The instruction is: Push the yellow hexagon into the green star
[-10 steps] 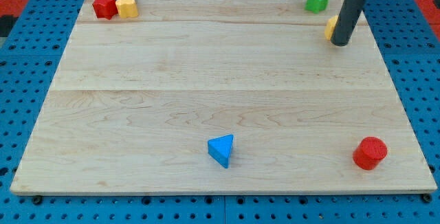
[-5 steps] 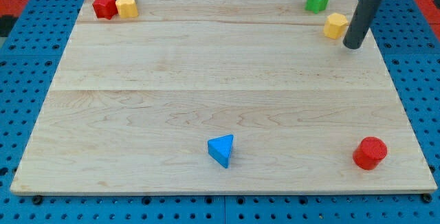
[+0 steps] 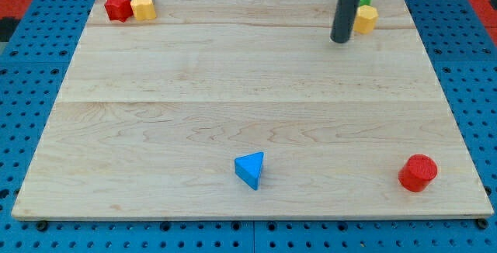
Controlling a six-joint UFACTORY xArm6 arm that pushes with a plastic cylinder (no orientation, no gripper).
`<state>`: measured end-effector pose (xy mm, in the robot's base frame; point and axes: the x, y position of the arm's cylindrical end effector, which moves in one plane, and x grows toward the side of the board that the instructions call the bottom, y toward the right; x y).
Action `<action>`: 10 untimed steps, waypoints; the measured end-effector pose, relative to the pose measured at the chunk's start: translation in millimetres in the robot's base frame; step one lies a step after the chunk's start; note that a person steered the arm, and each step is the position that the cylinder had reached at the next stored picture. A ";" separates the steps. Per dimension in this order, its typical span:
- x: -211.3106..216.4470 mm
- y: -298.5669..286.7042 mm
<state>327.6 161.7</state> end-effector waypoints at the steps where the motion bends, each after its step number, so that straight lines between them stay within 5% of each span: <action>1: -4.5 68.1; 3: -32.9 58.2; 5: -13.5 27.8; 9: -58.7 46.1; 10: -4.9 40.9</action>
